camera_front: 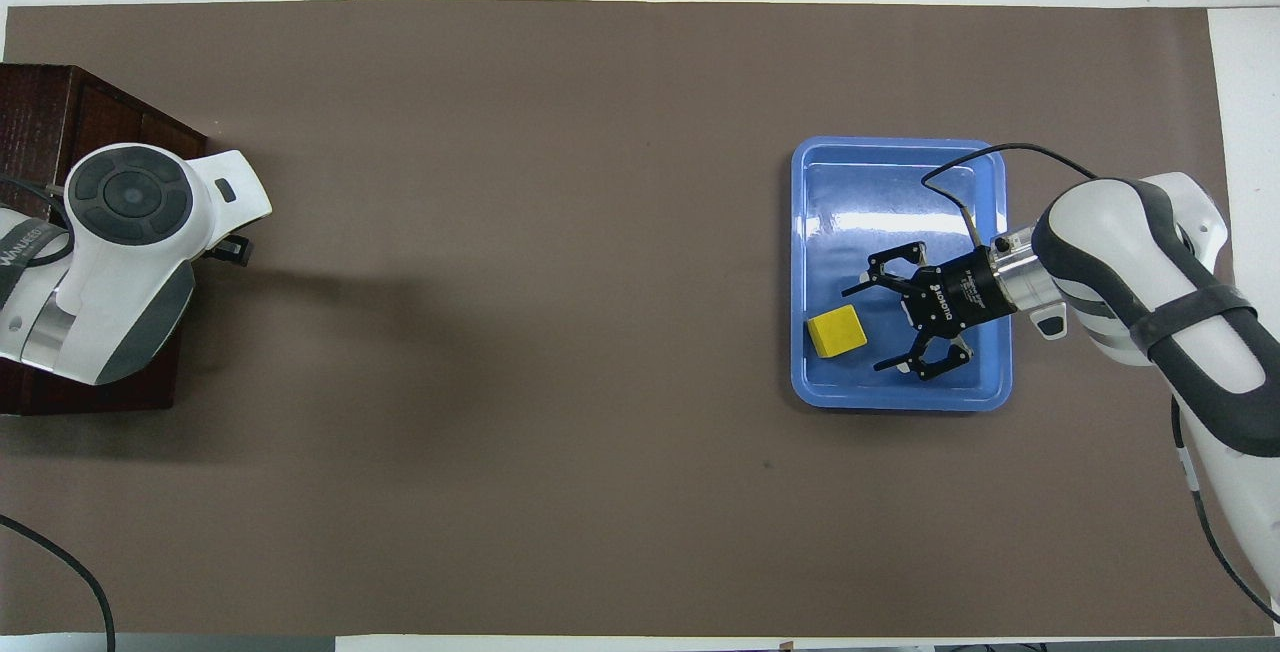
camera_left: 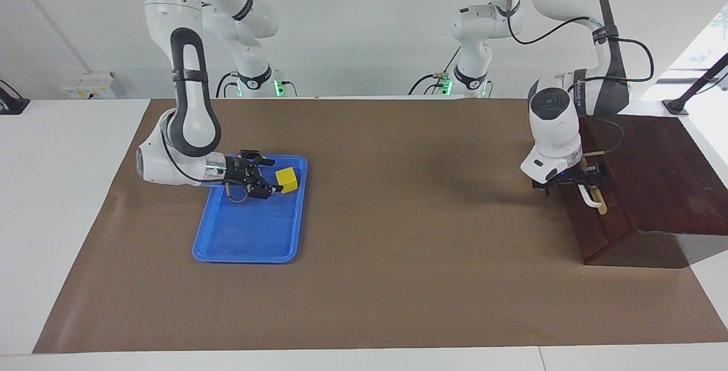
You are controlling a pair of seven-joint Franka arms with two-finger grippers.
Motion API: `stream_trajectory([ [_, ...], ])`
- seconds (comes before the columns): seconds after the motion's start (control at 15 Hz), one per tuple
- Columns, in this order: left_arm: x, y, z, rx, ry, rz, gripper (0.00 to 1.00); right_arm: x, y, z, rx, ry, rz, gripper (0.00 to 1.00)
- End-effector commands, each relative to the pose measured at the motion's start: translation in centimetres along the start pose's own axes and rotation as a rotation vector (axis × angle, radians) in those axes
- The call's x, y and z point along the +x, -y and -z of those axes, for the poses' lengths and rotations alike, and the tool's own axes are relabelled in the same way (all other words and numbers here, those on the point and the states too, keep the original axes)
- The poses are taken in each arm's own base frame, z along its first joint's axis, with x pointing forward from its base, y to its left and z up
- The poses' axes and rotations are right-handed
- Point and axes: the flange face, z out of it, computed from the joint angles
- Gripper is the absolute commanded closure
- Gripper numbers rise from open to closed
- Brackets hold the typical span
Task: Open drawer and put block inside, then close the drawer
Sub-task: 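Pull the drawer open with the left gripper while the right gripper grasps the block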
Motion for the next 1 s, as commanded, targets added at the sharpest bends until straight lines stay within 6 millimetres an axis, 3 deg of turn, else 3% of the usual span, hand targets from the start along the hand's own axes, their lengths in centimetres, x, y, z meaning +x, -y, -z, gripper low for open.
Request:
stream_trajectory([
  [0.0, 0.0, -2.8, 0.8, -0.002, -0.029, -0.022, 0.0, -0.1, -0.2, 0.0, 0.039, -0.028, 0.027, 0.0],
  [0.67, 0.6, -5.6, 2.3, -0.023, -0.038, -0.023, 0.0, -0.3, -0.2, -0.4, 0.038, -0.037, 0.022, 0.0],
  [0.94, 0.8, -6.4, 2.8, -0.035, -0.043, -0.008, 0.0, -0.6, -0.5, -1.7, 0.014, -0.03, 0.025, 0.0],
])
